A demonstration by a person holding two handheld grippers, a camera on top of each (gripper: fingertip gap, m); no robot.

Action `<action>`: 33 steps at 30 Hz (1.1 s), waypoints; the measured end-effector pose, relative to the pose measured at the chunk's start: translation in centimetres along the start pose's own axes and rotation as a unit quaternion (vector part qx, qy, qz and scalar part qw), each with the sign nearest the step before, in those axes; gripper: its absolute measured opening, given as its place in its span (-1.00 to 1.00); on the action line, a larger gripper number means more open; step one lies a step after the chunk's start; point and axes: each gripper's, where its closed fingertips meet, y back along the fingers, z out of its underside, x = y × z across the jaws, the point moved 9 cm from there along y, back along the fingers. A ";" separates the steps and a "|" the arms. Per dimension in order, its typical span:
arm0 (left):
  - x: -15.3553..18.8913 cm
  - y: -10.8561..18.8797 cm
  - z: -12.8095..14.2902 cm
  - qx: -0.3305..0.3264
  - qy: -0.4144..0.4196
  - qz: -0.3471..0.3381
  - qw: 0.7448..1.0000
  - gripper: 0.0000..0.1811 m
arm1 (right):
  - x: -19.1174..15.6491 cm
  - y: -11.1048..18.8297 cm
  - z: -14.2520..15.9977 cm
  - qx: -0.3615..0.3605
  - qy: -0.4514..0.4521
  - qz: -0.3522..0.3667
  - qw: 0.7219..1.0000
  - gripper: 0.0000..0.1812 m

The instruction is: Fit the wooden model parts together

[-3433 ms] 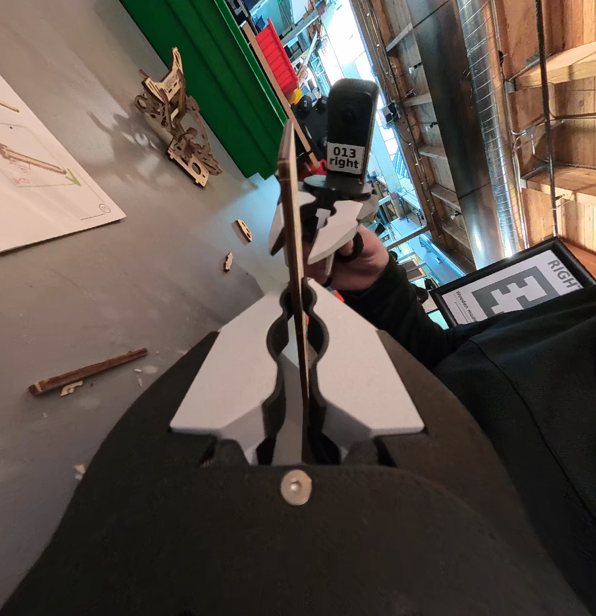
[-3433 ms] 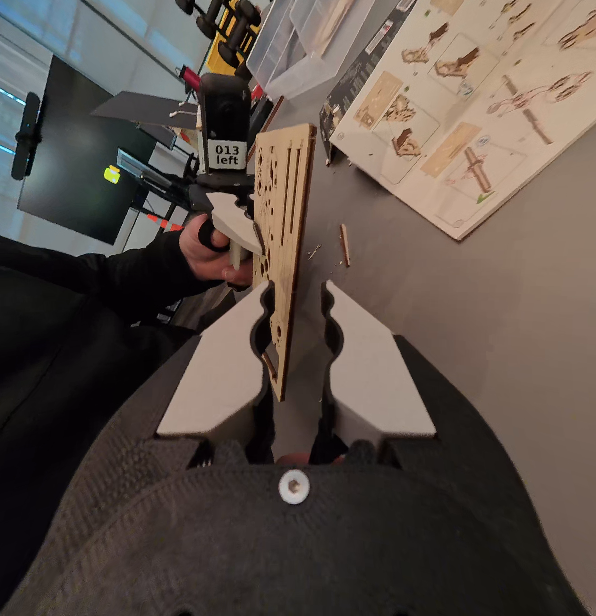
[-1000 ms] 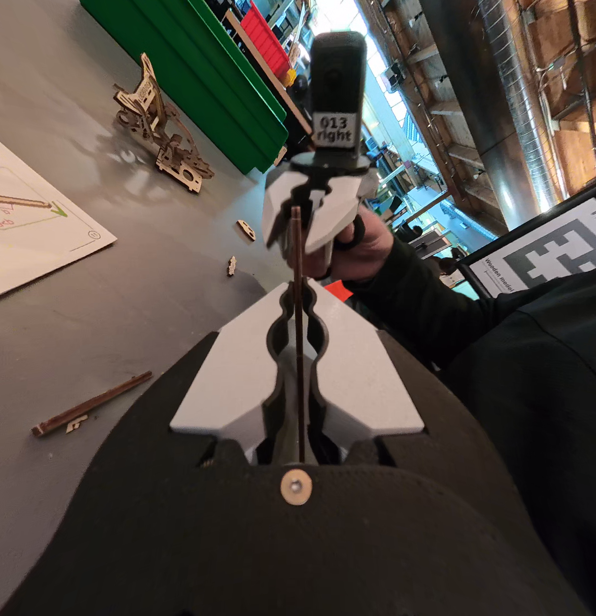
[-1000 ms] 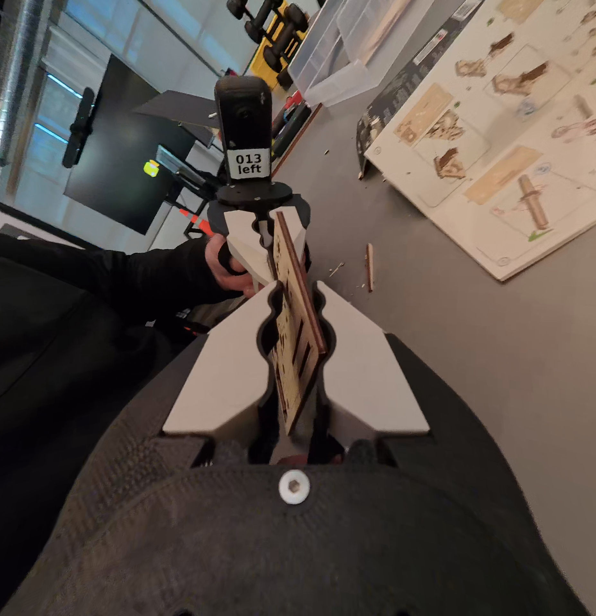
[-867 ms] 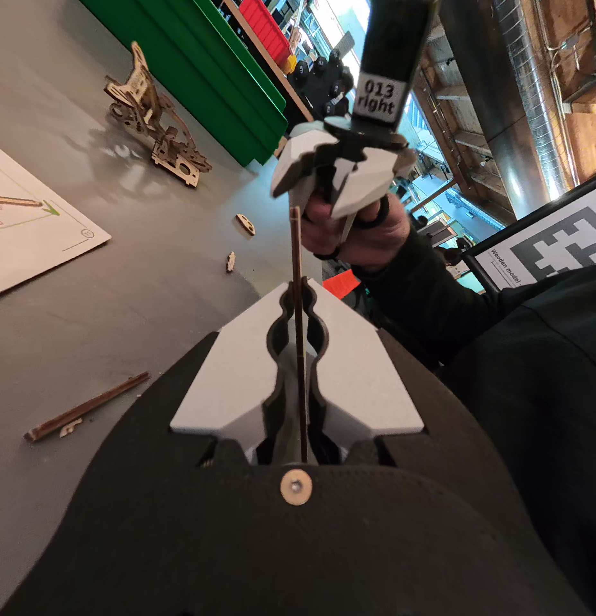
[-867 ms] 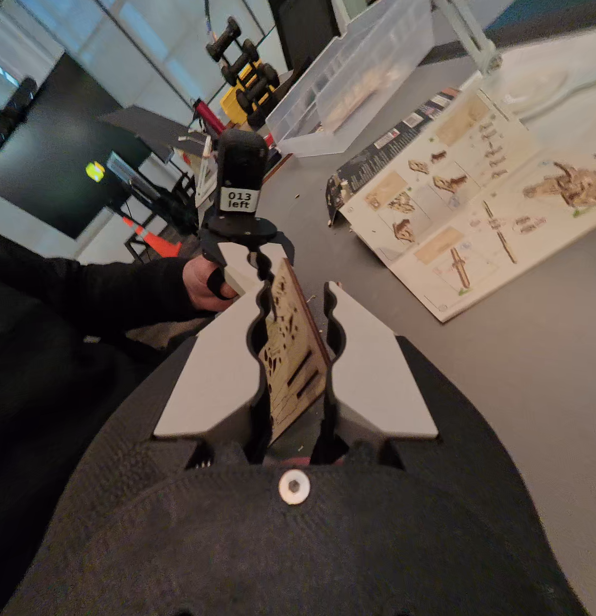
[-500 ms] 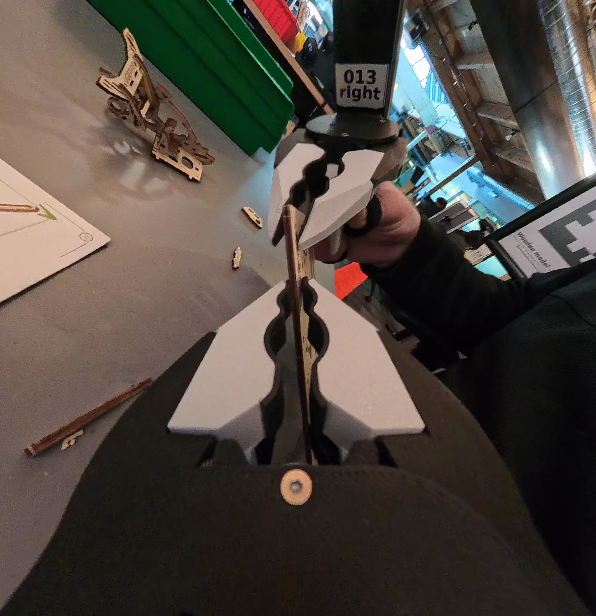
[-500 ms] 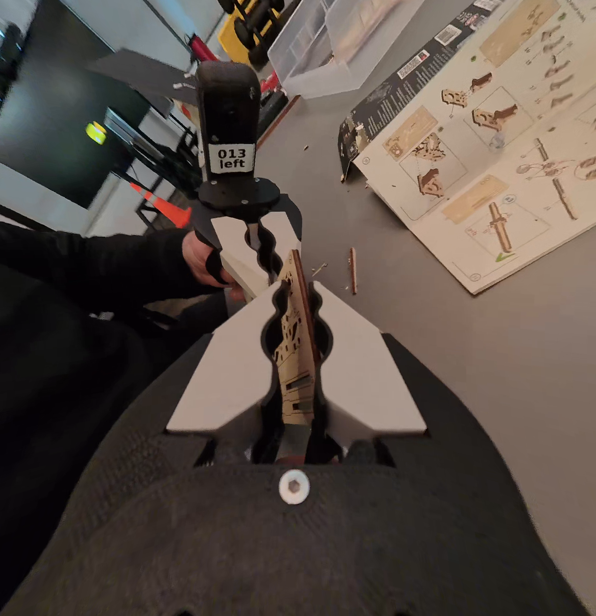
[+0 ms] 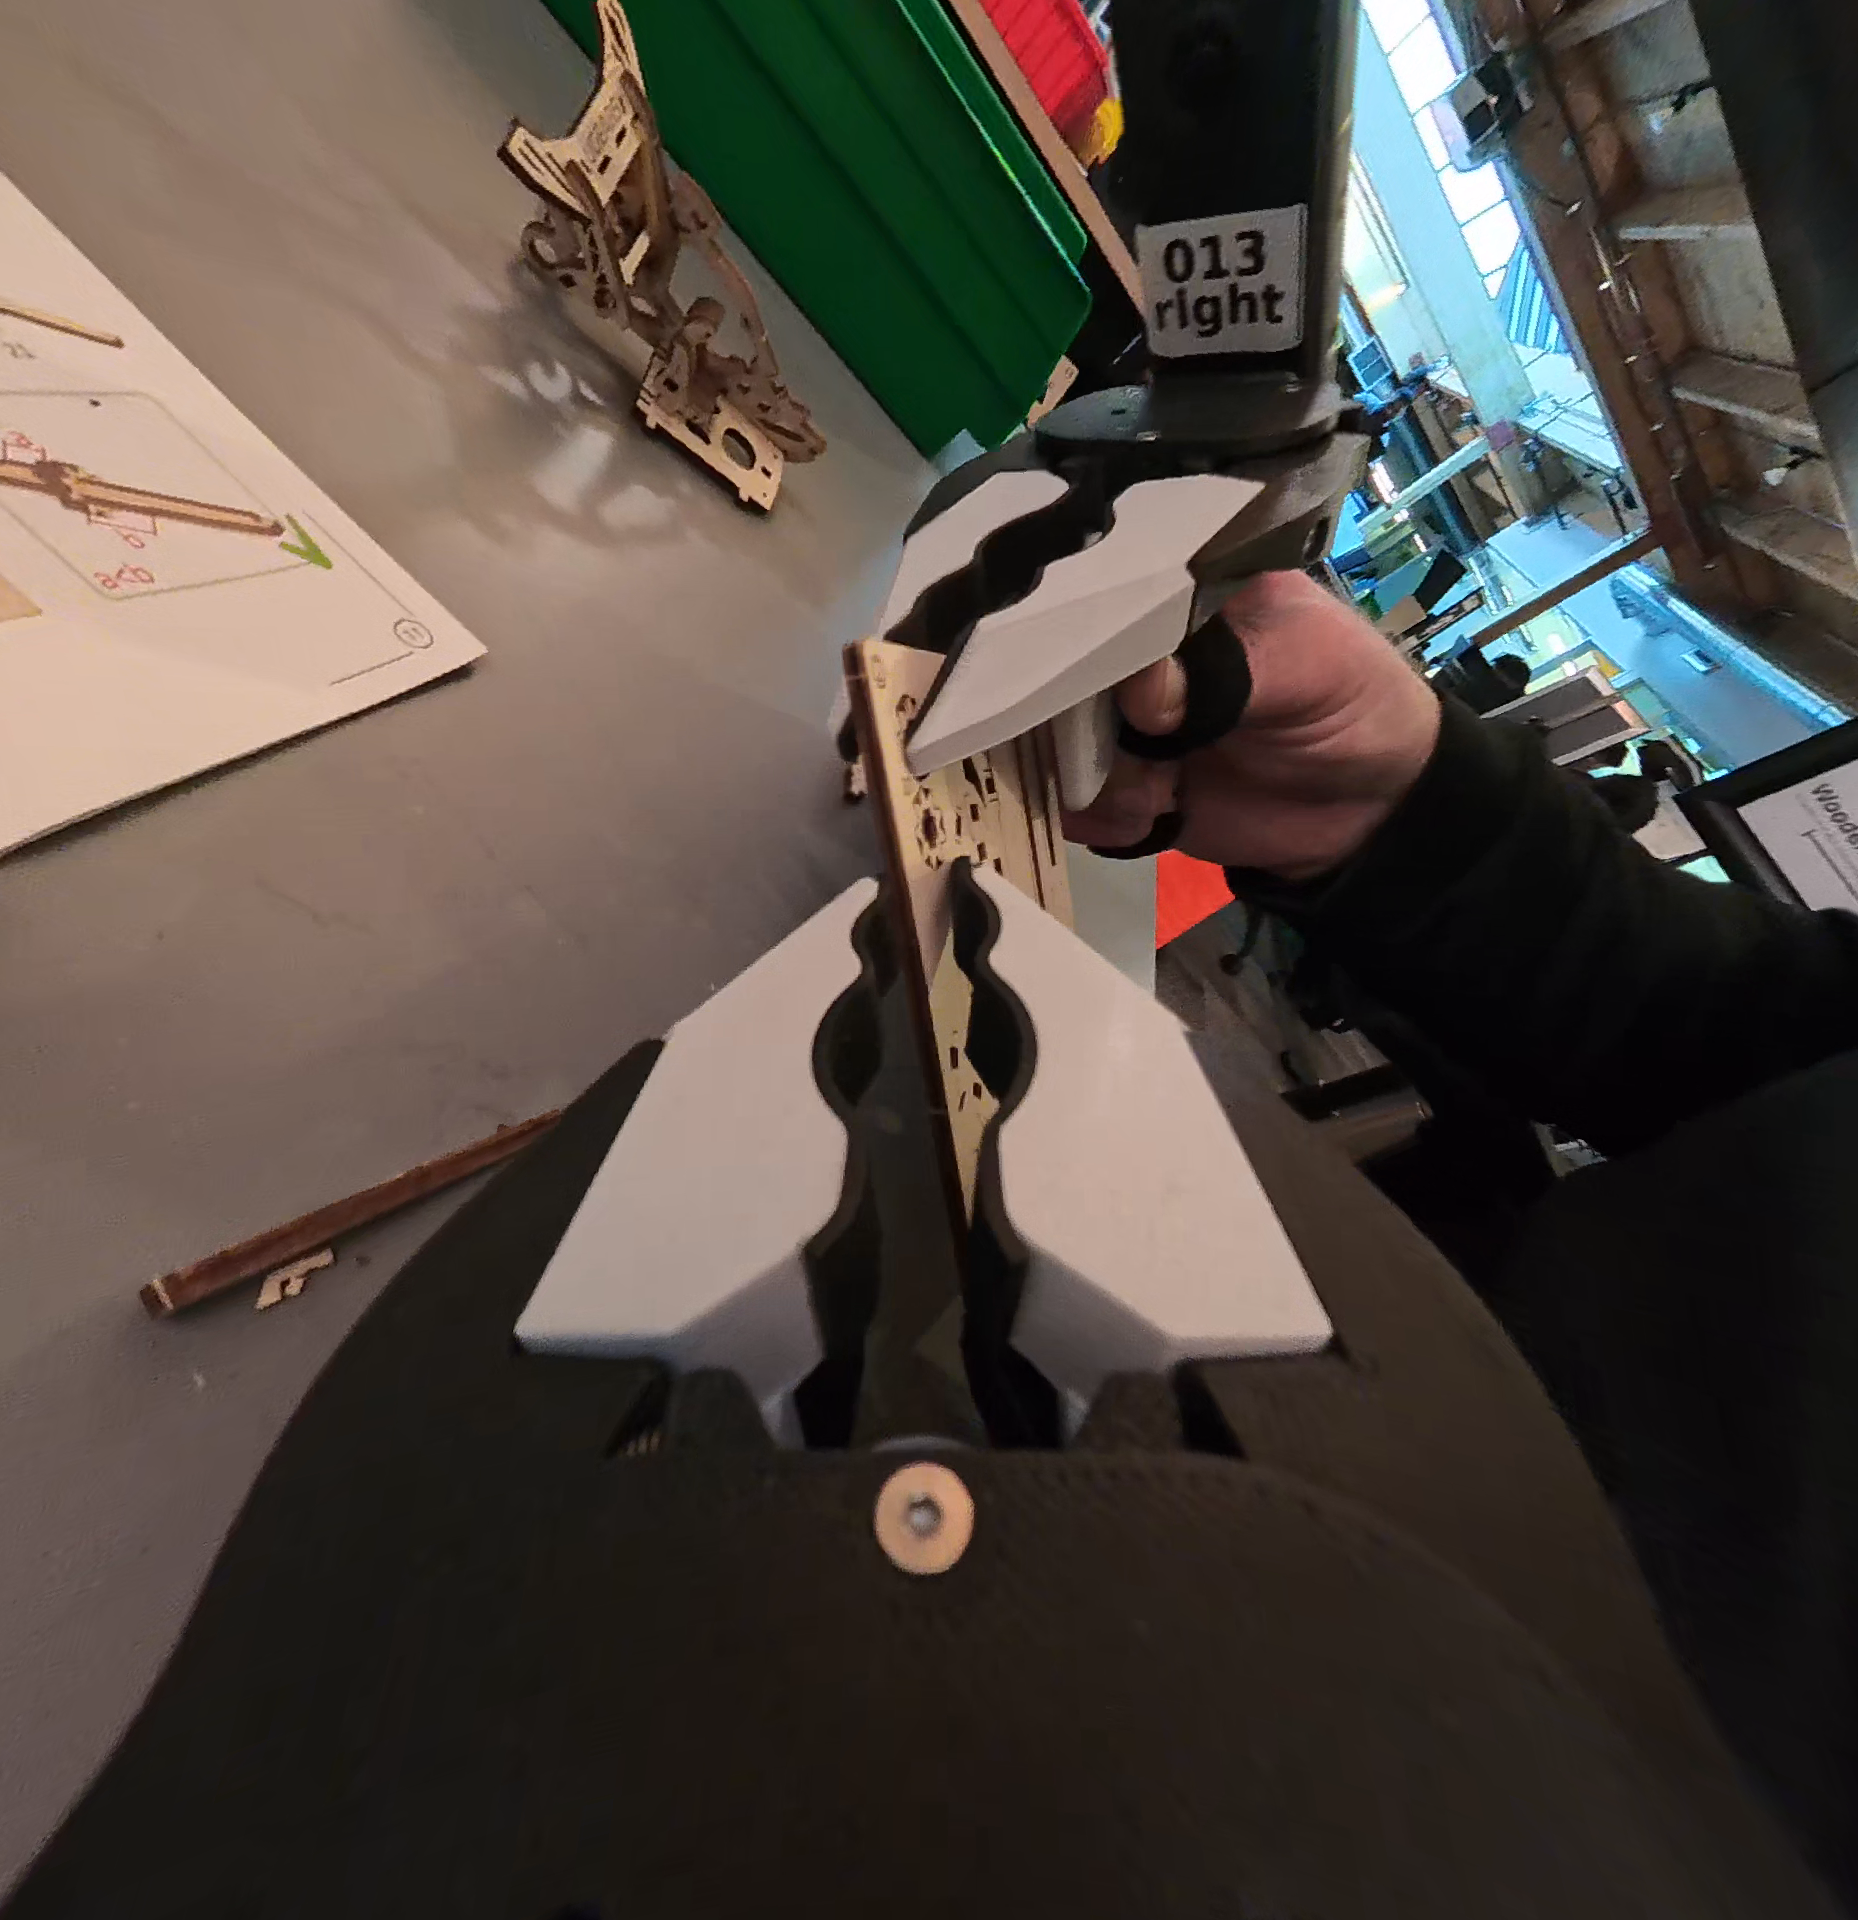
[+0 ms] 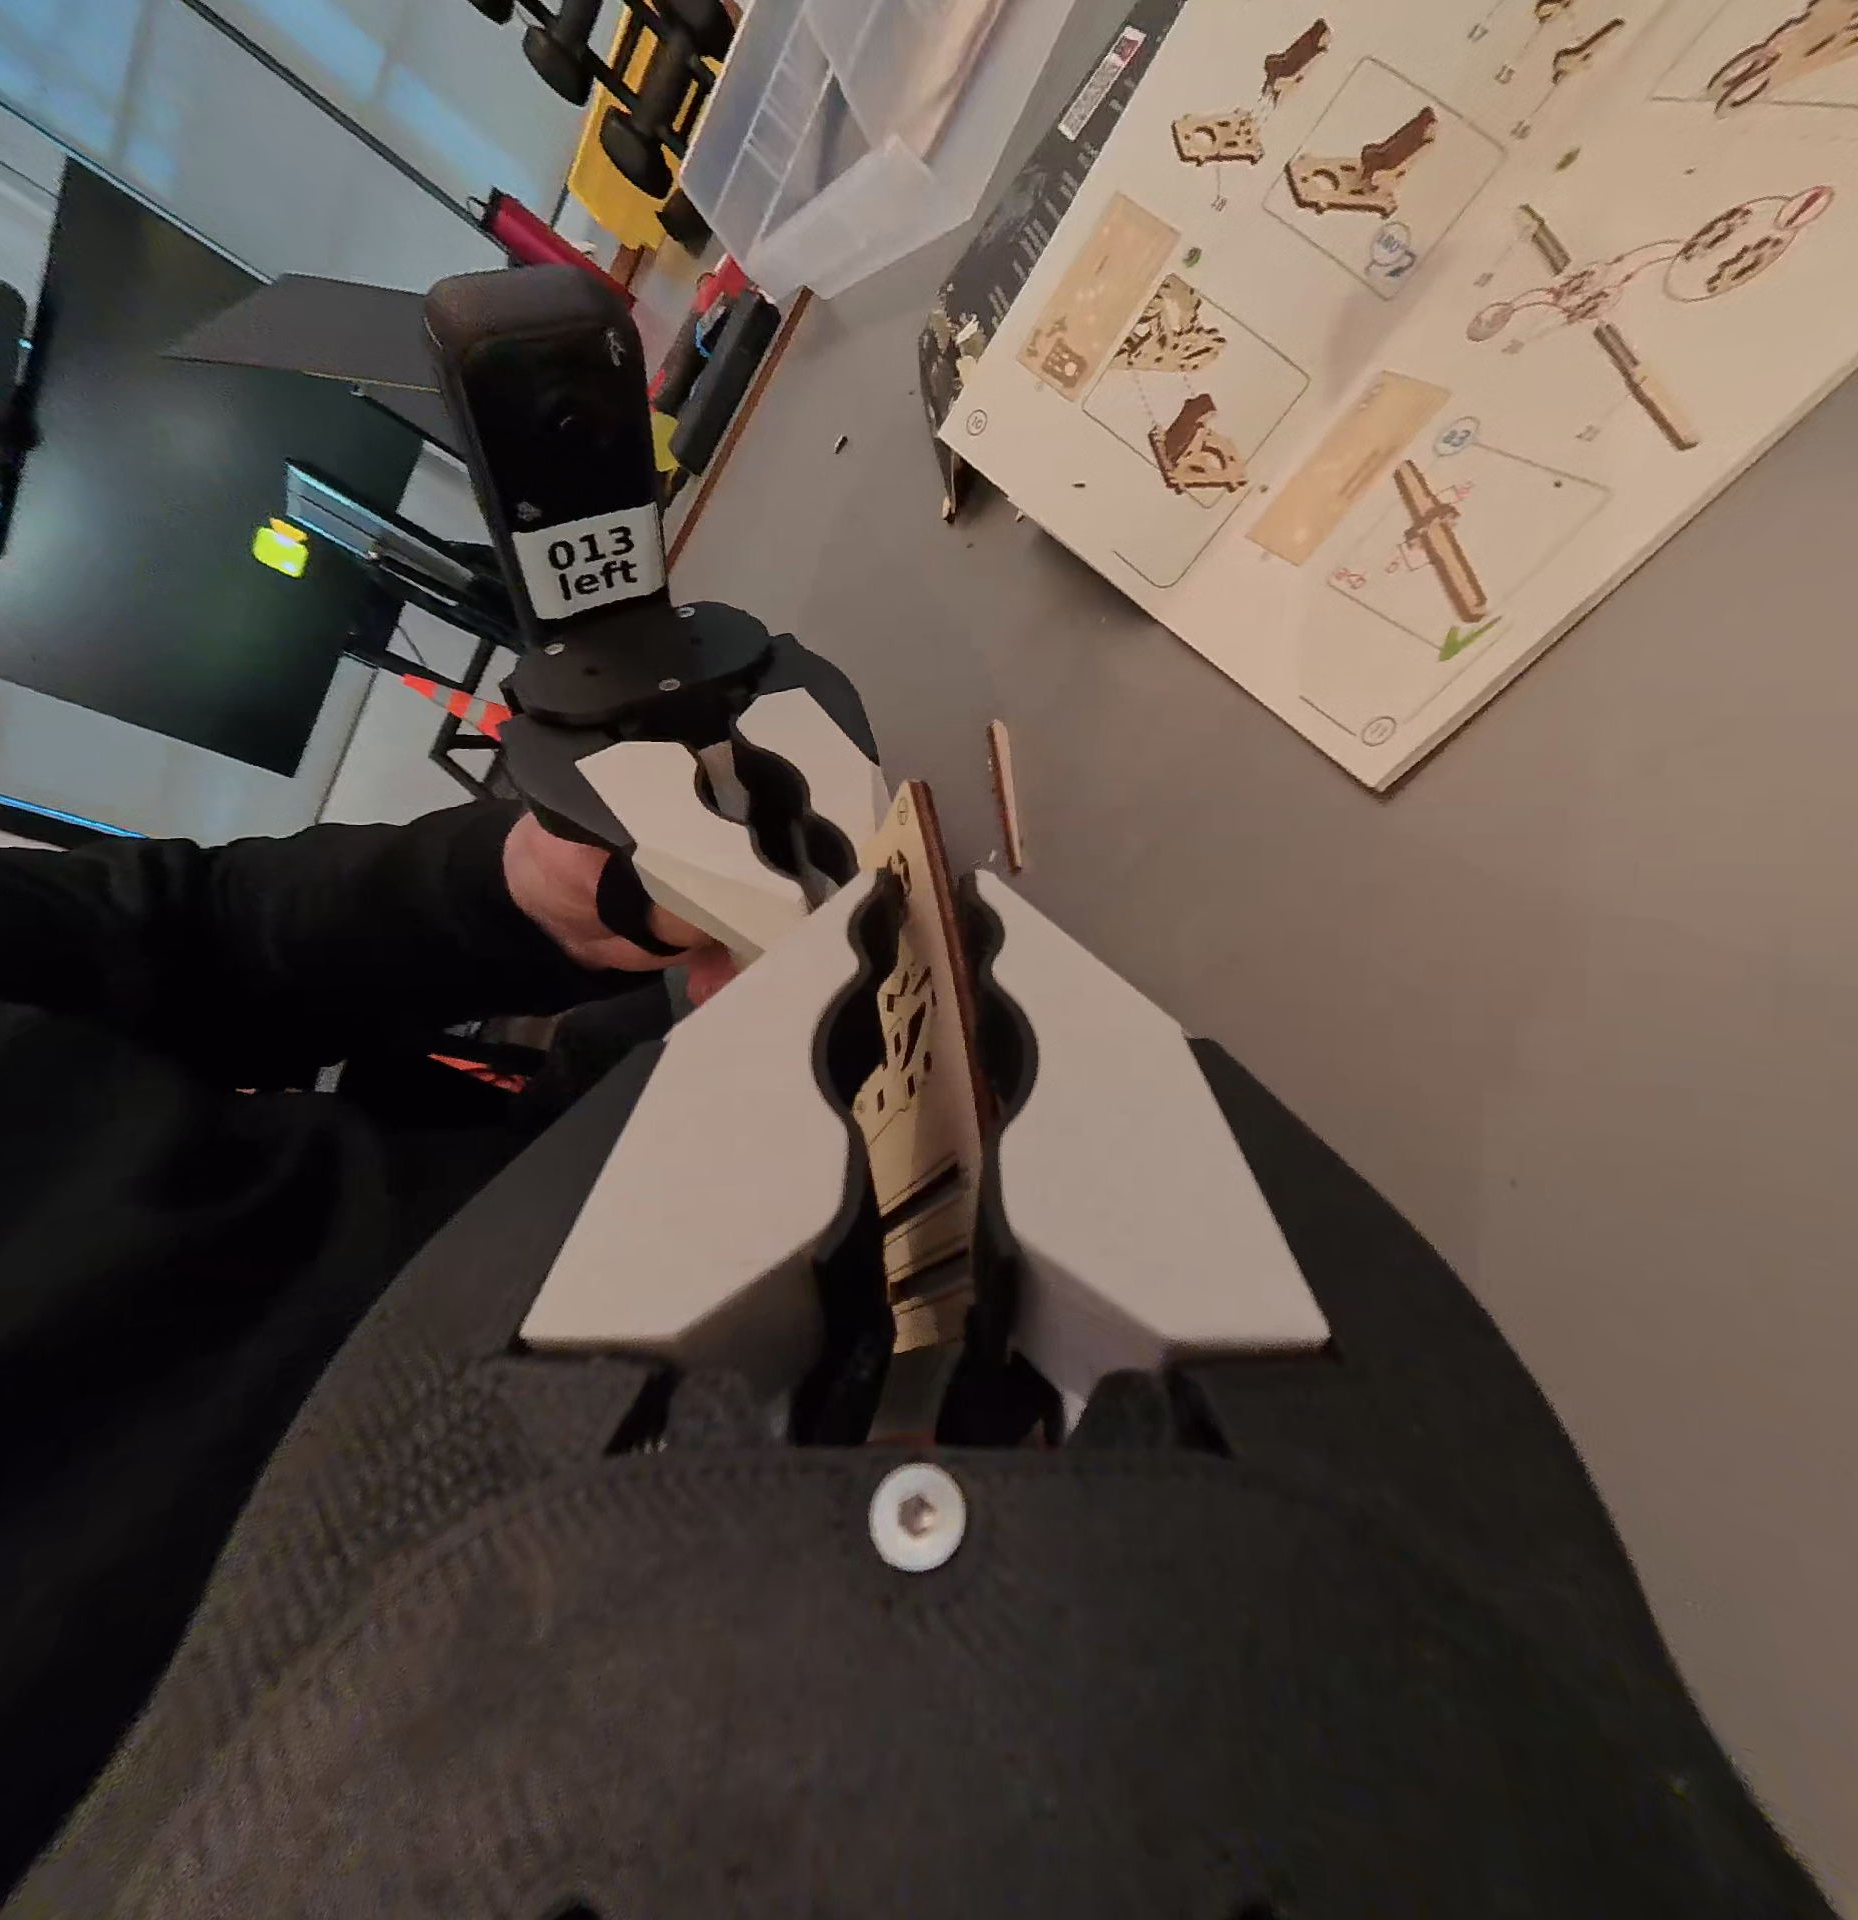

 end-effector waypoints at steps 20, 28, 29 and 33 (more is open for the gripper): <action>0.0 0.0 -0.1 0.012 -0.002 0.004 1.000 -0.92 | -0.3 0.8 -0.8 0.016 0.034 0.028 0.999 -0.85; -0.1 -0.5 0.2 -0.012 -0.007 -0.033 0.999 -0.90 | -0.4 0.4 -0.5 -0.014 0.078 0.085 0.993 -0.87; -0.2 -0.5 0.2 -0.014 -0.007 -0.038 0.999 -0.89 | -0.5 0.2 -0.4 -0.023 0.094 0.106 0.990 -0.87; -0.3 -0.9 0.4 -0.026 -0.012 -0.067 0.997 -0.88 | -0.4 -0.3 -0.3 -0.046 0.119 0.153 0.980 -0.88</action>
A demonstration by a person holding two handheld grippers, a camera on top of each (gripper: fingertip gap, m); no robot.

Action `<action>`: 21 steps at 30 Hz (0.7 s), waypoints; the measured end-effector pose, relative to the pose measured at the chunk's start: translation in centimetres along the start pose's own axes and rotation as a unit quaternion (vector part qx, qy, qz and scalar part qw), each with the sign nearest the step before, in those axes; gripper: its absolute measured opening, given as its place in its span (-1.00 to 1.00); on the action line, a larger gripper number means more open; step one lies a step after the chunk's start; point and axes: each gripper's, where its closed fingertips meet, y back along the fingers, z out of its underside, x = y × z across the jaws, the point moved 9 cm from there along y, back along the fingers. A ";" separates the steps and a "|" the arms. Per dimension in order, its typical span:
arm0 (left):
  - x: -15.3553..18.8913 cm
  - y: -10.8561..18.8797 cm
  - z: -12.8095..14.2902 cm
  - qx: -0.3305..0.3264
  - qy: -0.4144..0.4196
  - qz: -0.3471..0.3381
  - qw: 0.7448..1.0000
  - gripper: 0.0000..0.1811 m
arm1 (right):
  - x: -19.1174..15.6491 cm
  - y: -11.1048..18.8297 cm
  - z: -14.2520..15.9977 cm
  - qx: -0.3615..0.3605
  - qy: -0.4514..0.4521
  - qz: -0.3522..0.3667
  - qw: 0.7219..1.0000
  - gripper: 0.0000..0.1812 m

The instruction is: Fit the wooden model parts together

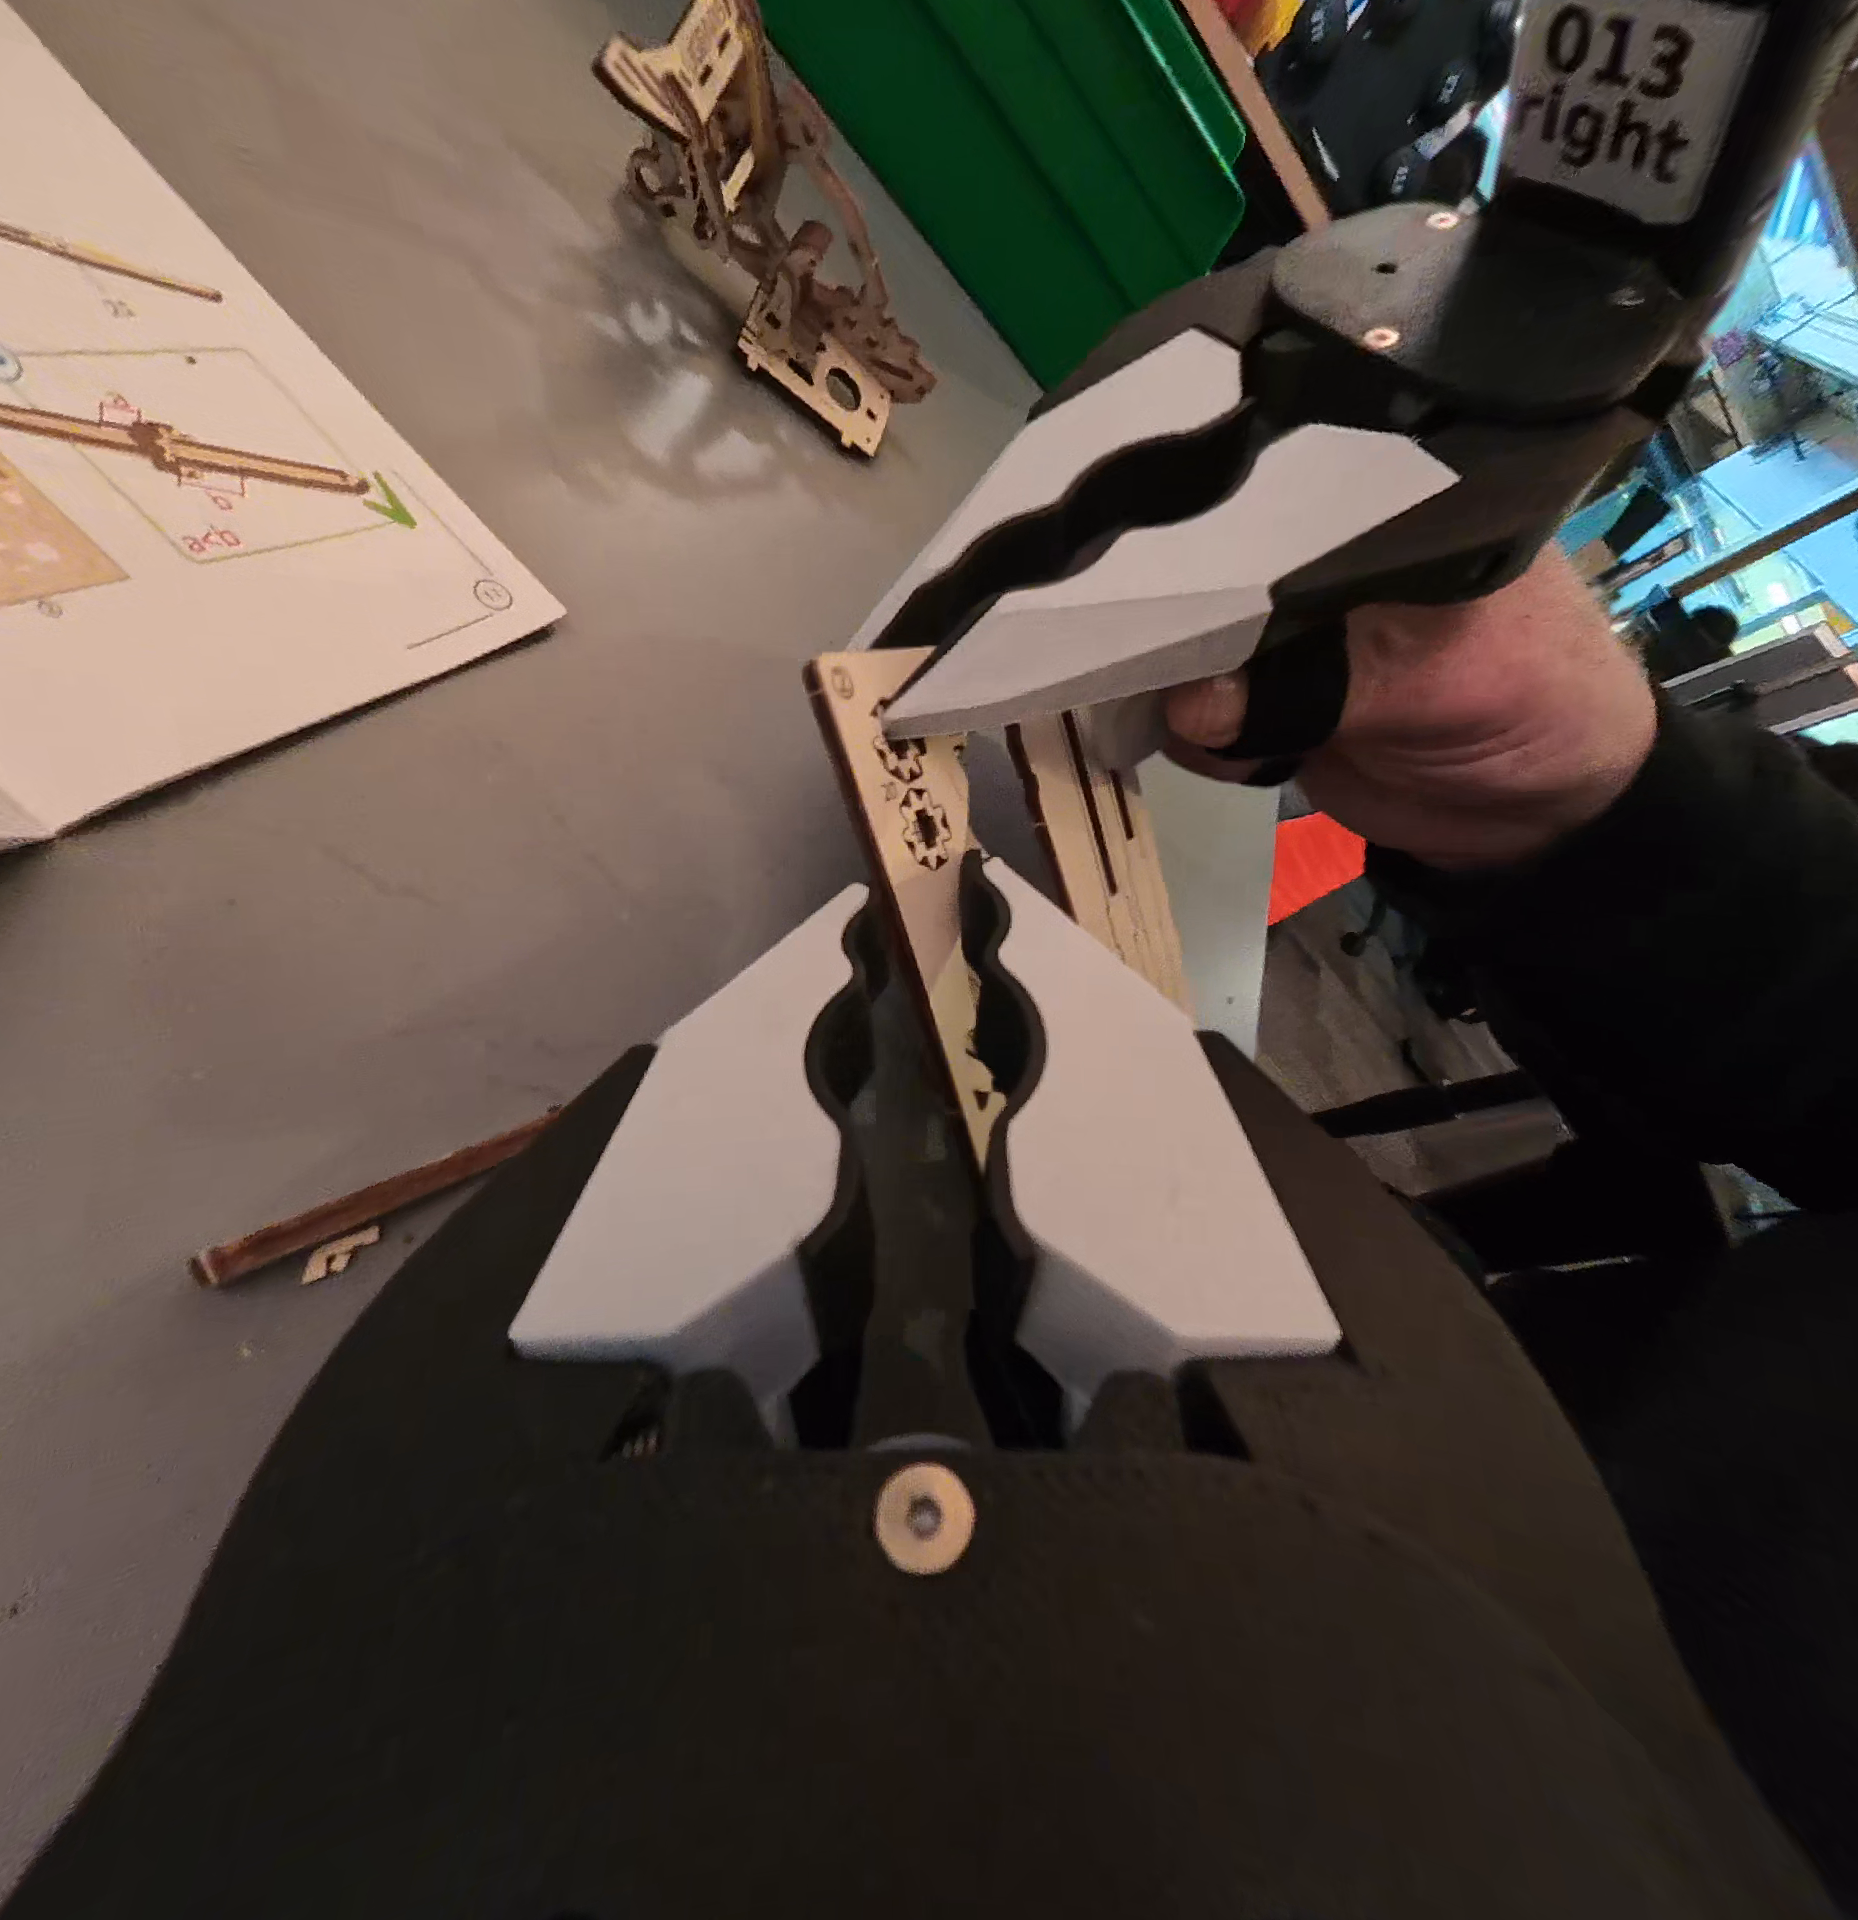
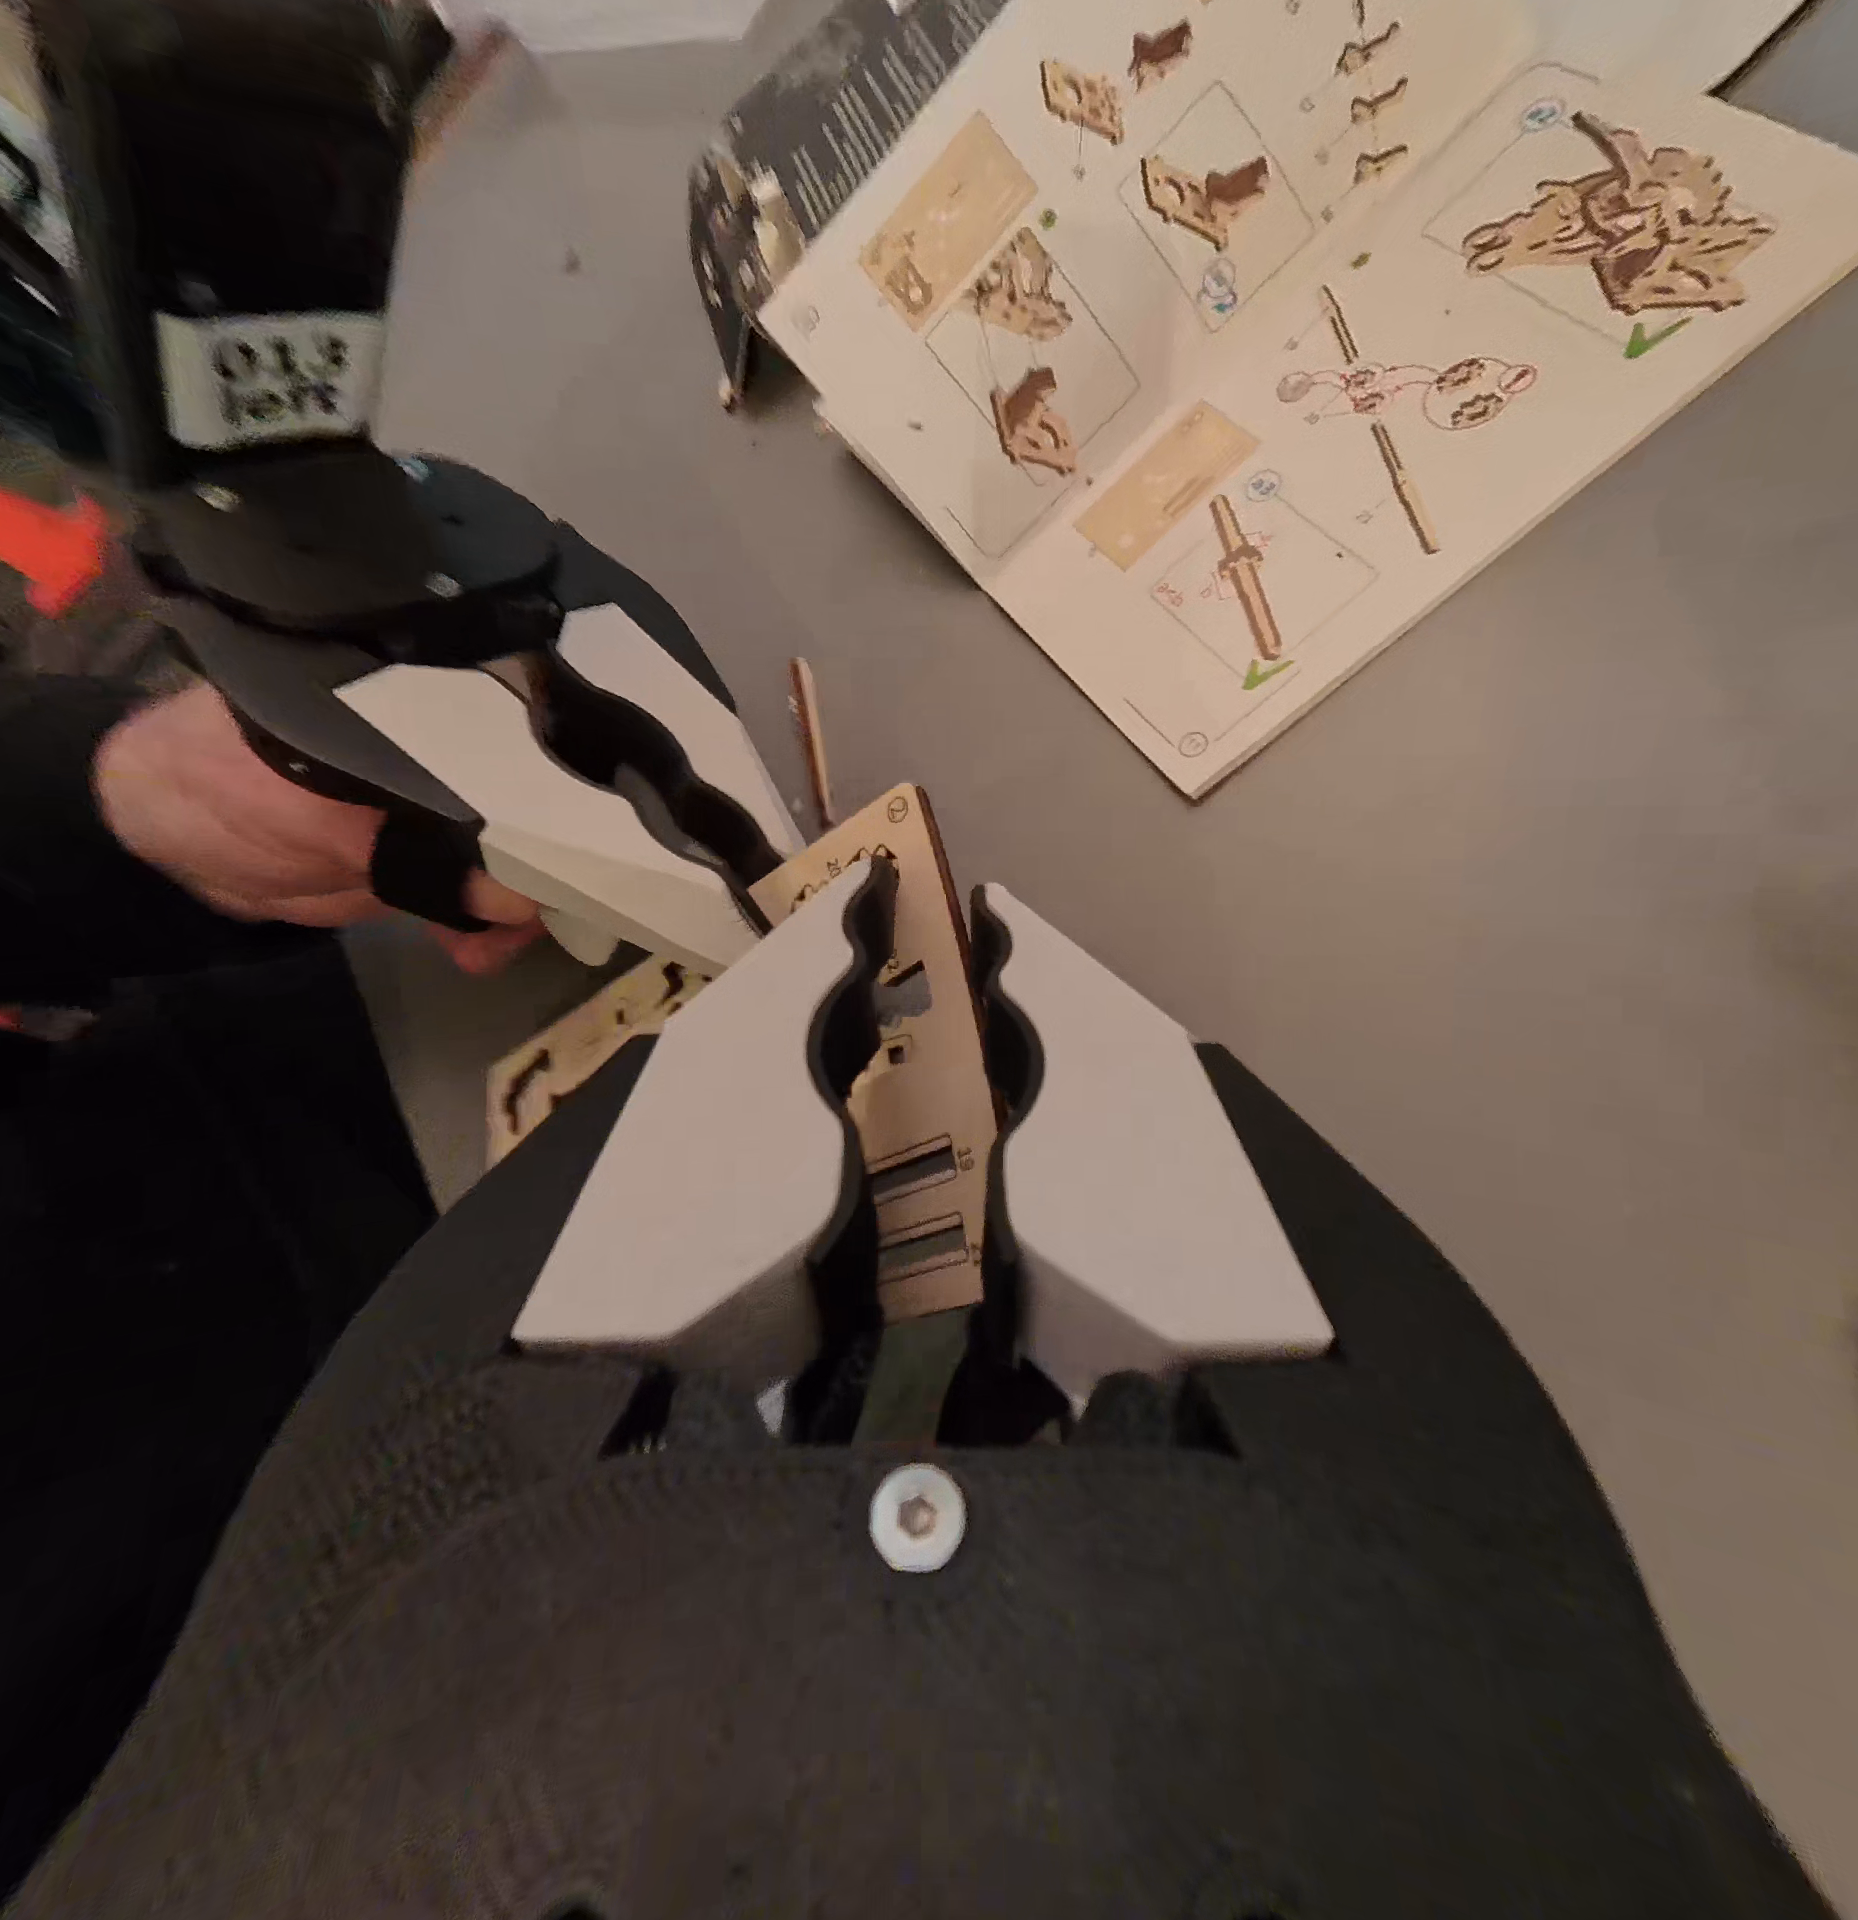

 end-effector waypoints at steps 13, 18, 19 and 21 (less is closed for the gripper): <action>-0.7 0.0 -0.2 -0.002 0.036 0.001 0.999 -0.91 | -0.1 -0.7 0.0 -0.046 0.019 0.036 0.998 -0.79; -0.4 0.1 0.0 -0.006 0.022 0.010 1.000 -0.90 | -0.5 -0.4 -0.1 -0.049 0.023 0.005 0.999 -0.61; -0.3 0.2 -0.1 -0.001 0.017 0.020 1.000 -0.91 | -0.5 -0.4 -0.1 -0.051 0.023 -0.003 0.998 -0.62; -0.3 0.2 -0.1 -0.008 0.012 0.022 1.000 -0.91 | -0.3 -0.4 0.1 -0.055 0.017 -0.022 0.998 -0.63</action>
